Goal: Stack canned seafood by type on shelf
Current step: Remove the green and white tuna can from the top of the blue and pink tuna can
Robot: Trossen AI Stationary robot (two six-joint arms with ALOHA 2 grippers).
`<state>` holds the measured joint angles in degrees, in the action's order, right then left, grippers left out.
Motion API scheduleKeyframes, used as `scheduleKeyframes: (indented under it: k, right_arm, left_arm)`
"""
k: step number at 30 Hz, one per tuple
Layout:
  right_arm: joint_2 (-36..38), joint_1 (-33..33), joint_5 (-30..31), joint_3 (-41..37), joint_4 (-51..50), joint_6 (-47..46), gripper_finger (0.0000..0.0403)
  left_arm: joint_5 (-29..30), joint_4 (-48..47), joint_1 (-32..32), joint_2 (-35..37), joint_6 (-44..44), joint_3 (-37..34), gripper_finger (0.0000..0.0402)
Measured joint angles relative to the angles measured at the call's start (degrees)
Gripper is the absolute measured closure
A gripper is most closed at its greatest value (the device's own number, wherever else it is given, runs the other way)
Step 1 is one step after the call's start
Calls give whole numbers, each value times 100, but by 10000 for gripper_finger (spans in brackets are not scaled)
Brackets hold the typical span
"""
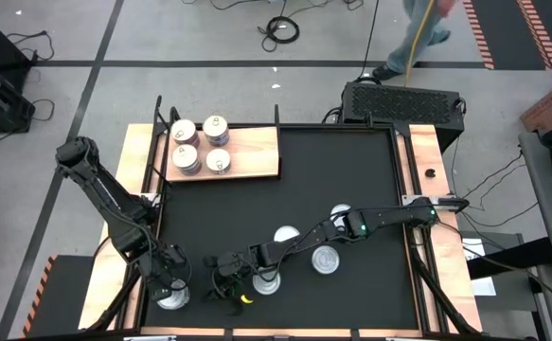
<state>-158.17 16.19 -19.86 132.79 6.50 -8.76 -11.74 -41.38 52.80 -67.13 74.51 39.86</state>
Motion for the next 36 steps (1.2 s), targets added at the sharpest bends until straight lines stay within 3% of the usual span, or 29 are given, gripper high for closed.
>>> scheduleKeyframes:
  k: [5, 14, 29, 36]
  right_arm:
    - [-2, 0, 0, 0, 1, 0, 403]
    - [-7, 0, 0, 0, 4, 0, 403]
    - [1, 0, 0, 0, -22, 1, 403]
    - [159, -11, -4, -7, -161, 108, 403]
  left_arm:
    - [-99, 34, -2, 0, -145, 0, 255]
    - [-193, 24, -4, 9, -182, 11, 392]
    - [-131, -332, -257, 471, -161, -2, 400]
    - [58, -361, -637, 686, -662, -2, 401]
